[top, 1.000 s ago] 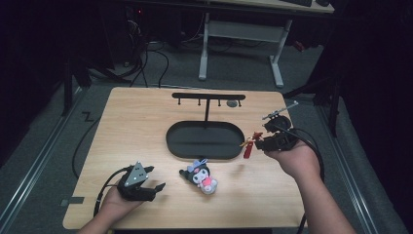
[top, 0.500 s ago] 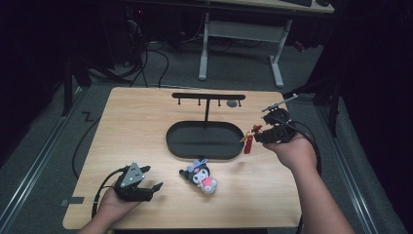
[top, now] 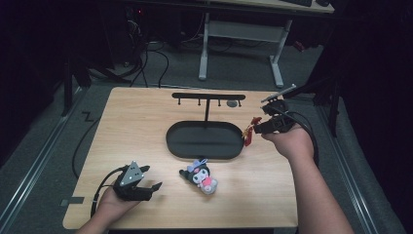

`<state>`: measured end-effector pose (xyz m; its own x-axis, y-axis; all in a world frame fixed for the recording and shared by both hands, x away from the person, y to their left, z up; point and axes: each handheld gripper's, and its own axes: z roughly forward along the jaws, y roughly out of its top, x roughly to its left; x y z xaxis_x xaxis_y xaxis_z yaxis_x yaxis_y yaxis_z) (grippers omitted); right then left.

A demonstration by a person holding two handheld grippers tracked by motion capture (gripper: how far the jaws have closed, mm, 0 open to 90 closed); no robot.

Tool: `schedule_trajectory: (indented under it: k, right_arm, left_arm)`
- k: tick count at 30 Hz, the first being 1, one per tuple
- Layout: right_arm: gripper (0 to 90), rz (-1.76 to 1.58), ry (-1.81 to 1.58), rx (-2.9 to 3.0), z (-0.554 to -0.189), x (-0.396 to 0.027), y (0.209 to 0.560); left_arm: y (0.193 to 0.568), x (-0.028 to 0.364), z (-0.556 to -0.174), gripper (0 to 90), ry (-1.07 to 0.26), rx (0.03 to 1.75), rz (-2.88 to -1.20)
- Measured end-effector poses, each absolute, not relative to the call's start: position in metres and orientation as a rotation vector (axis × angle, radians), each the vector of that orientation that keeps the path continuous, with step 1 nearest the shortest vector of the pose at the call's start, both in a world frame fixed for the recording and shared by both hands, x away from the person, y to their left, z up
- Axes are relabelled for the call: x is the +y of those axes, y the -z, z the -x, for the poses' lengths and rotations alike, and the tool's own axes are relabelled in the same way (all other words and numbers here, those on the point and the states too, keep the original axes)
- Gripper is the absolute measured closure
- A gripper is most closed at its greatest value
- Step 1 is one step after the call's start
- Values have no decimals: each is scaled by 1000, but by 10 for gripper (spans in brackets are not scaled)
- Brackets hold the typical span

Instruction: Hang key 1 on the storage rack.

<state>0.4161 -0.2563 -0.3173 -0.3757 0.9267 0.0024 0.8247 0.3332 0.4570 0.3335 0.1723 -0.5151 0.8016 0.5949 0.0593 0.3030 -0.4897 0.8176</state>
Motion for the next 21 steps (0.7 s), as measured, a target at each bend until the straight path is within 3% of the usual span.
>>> schedule_trajectory:
  k: [21]
  right_arm:
    - [671,-1568,-542,2314,-442,-243,304]
  left_arm:
    - [514,166,-337,249,-403,633,-2113]
